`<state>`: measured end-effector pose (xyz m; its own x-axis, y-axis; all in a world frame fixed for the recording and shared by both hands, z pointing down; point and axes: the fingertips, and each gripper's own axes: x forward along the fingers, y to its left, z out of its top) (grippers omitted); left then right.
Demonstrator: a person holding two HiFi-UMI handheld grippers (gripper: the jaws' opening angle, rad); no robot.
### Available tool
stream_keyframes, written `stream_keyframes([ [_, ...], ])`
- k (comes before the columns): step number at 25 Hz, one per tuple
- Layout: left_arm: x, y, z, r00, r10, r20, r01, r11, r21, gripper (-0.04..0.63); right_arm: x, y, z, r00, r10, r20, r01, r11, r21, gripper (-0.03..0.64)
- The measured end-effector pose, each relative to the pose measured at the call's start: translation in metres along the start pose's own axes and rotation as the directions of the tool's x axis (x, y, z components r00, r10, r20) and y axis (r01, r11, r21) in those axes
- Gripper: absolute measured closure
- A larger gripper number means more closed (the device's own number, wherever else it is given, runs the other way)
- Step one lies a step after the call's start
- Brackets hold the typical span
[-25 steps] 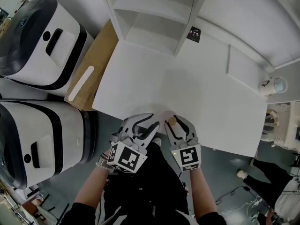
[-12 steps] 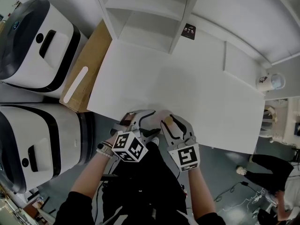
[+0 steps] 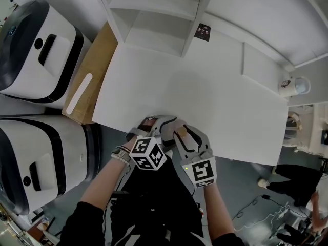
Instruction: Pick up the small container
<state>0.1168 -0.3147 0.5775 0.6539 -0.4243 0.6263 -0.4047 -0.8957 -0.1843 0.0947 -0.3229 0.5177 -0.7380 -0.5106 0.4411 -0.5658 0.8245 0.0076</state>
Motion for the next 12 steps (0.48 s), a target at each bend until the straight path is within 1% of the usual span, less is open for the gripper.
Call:
stream_keyframes([
  [6,0.013,-0.004,0.000,0.999,-0.043,-0.001,0.043,0.999,0.009,0.235,-0.001,0.000,0.000,1.000,-0.004,0.008,0.004,1.000,0.004,0.471],
  [12,0.018,-0.004,0.001,0.999,-0.046,0.020,0.047,0.999,-0.015,0.229,0.000,-0.003,0.001,0.999,-0.040,0.013,0.040,0.999,-0.003,0.471],
])
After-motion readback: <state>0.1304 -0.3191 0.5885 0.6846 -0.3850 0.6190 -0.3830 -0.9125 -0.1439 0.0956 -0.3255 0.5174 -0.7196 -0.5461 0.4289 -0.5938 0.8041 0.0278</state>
